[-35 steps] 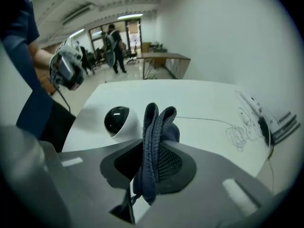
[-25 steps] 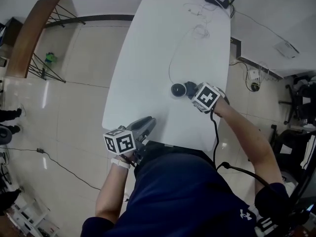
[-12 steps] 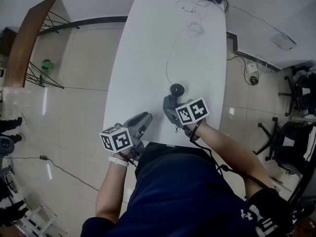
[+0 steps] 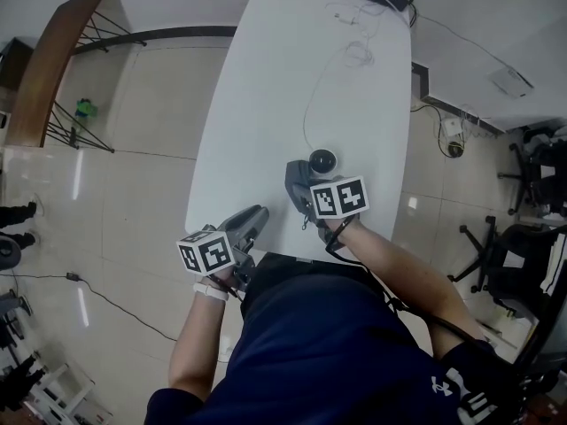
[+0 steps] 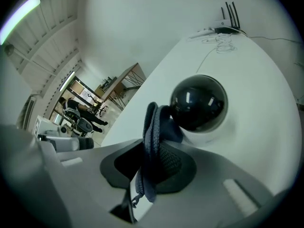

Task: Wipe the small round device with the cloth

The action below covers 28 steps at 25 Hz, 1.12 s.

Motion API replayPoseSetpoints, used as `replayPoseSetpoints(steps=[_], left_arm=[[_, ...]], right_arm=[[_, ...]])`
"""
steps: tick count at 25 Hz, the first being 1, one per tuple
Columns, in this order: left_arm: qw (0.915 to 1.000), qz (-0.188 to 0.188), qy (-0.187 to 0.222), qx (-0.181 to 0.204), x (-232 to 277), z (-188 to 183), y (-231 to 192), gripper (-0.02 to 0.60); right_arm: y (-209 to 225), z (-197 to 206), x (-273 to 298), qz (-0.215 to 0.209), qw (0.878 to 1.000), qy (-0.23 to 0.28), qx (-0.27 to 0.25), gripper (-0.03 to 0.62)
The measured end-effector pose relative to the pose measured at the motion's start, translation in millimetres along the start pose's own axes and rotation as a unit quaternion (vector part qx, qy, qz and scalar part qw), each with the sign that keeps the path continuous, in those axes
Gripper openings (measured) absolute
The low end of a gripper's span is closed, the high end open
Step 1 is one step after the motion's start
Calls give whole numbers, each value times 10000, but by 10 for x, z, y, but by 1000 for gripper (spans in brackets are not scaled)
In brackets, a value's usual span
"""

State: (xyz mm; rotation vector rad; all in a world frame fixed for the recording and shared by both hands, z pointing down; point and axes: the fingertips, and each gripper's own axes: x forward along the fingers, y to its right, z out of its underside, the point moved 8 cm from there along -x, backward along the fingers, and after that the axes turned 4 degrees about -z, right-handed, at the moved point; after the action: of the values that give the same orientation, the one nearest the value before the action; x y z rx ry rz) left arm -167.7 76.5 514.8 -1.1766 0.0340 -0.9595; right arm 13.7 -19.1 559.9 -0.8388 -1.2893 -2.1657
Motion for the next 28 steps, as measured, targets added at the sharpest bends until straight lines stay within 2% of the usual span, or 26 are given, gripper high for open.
replayPoseSetpoints(steps=[5, 10, 12, 15, 18, 20, 23, 25, 28], left_arm=[[9996, 170, -194, 131, 235, 16, 155, 97], [9982, 313, -382, 327, 473, 53, 378, 97], [9980, 335, -394, 366, 518, 73, 462, 97], [9978, 322, -401, 410, 525, 120, 529, 97], [9984, 251, -346, 359, 466, 170, 503, 97], [9989, 233, -315, 240, 416, 213, 473, 97], [9995, 166, -226, 119, 326, 232, 406, 97], [9998, 67, -127, 98, 261, 204, 331, 95], [10000, -24, -29, -5, 206, 208, 239, 94]], right_arm=[[286, 263, -291, 141, 9982, -455, -358, 69], [785, 264, -692, 822, 9883, -822, -991, 69], [970, 144, -872, 1090, 9868, -651, -1001, 69], [1063, -119, -1112, 1187, 9901, 20, -754, 69], [873, -378, -1231, 1161, 9861, 695, -965, 69], [711, -441, -1192, 1046, 9841, 826, -1174, 69], [509, -456, -1167, 935, 9826, 1075, -1189, 69], [295, -512, -1194, 1182, 9693, 1279, -1736, 69], [-178, -548, -1121, 1416, 9317, 1157, -3139, 69]])
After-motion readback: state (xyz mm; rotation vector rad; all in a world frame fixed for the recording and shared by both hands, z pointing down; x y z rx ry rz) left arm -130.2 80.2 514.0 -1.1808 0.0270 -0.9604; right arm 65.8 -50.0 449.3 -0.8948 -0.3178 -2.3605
